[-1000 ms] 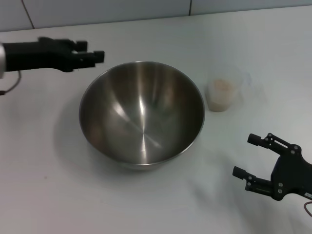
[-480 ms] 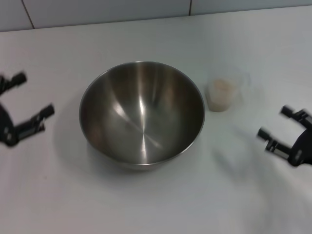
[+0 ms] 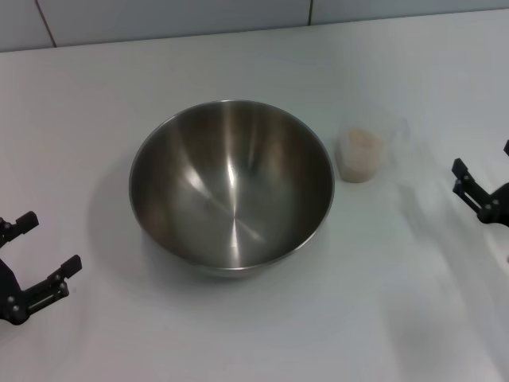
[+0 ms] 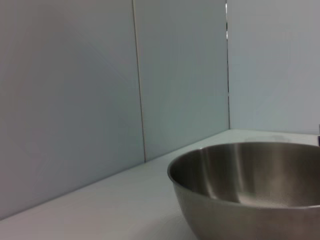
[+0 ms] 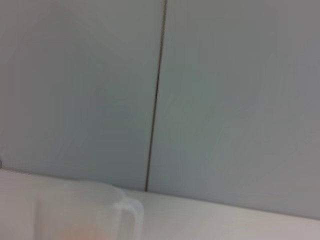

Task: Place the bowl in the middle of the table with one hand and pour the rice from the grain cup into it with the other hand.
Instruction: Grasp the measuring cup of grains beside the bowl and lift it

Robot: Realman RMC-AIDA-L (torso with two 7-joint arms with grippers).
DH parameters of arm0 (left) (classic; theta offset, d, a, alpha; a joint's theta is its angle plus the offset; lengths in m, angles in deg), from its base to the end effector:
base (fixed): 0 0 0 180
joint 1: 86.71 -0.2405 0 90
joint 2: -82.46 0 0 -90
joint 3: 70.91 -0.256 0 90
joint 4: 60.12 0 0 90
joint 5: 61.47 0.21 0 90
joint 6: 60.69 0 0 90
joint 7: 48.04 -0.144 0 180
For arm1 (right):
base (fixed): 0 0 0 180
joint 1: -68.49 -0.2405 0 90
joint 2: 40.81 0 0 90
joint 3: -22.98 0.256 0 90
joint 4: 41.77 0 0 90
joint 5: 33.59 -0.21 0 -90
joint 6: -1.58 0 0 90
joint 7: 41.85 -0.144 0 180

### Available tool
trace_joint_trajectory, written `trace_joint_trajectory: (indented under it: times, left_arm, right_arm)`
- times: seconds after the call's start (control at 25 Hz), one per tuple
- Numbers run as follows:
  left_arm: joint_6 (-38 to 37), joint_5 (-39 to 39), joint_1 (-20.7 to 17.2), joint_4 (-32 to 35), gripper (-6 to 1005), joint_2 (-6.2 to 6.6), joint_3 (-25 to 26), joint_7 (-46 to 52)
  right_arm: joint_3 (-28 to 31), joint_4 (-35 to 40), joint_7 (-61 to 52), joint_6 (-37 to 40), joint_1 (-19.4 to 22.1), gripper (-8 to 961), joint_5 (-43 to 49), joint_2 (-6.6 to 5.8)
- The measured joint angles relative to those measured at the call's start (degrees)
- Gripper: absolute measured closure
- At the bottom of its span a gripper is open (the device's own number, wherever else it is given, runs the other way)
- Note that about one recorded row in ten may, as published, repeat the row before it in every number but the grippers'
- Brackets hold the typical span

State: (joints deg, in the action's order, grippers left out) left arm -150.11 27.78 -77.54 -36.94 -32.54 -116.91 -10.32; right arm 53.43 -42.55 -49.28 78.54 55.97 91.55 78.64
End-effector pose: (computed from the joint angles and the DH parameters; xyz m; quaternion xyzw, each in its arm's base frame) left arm -0.3580 0.2210 0.0101 -0.8978 -0.1257 -0.2705 0.3241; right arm 0.3853 0.2305 -0.0165 -0.7372 0.2143 0.2192 0.6021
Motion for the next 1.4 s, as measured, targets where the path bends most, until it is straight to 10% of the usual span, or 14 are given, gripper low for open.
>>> trace_joint_trajectory:
  times: [1.4]
  left_arm:
    - [1.5, 4.4, 2.2, -0.1, 137, -1.16, -0.2, 1.4]
  right_arm:
    - [1.2, -4.7, 2.9, -15.1, -9.1, 123, 0.2, 0.04]
